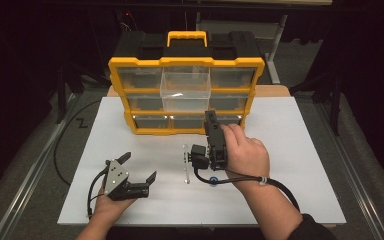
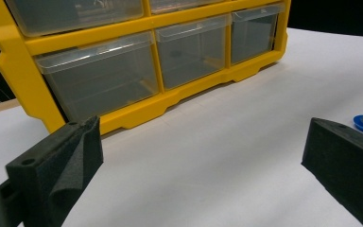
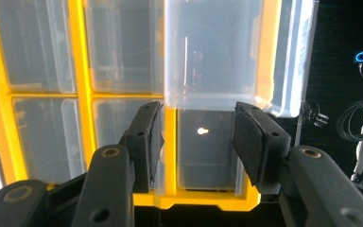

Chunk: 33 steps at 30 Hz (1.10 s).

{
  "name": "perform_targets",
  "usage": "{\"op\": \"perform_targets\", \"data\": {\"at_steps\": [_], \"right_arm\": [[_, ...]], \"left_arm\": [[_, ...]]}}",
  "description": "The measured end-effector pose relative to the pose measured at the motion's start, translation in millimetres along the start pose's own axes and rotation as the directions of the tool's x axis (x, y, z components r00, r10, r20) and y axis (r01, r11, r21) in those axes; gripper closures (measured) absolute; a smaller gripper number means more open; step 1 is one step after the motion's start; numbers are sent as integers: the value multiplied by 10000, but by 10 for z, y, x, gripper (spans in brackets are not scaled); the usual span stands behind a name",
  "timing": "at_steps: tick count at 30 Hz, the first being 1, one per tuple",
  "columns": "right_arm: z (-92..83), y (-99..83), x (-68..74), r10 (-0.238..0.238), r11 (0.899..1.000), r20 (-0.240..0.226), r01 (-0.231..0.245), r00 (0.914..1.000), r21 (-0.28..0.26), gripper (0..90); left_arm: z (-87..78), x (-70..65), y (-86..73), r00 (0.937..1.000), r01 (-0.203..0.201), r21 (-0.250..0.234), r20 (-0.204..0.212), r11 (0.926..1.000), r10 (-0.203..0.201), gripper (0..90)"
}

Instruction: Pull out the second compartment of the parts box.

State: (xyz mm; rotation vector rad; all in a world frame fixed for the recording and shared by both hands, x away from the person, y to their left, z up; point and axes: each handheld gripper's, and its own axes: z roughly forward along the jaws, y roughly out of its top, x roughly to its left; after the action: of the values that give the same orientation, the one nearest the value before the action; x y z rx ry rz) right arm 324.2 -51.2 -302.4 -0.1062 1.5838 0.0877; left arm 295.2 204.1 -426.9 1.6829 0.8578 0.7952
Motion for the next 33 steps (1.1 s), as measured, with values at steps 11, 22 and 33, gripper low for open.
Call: {"op": "perform_targets", "data": {"at_steps": [11, 22, 33], "right_arm": [[-27, -145, 270, -28, 9999, -340, 33, 9994, 159, 442], [-46, -303, 526, 101, 9995, -590, -84, 9982, 291, 403], [-95, -429, 788, 143, 9996, -846, -121, 9963, 261, 395]], "left_arm": [[1, -2, 0, 10000, -5, 0, 4, 10000, 5, 1], [5, -5, -1, 10000, -81, 14, 30, 10000, 80, 1], [14, -15, -3, 9999, -129, -1, 67, 9999, 129, 1]]}}
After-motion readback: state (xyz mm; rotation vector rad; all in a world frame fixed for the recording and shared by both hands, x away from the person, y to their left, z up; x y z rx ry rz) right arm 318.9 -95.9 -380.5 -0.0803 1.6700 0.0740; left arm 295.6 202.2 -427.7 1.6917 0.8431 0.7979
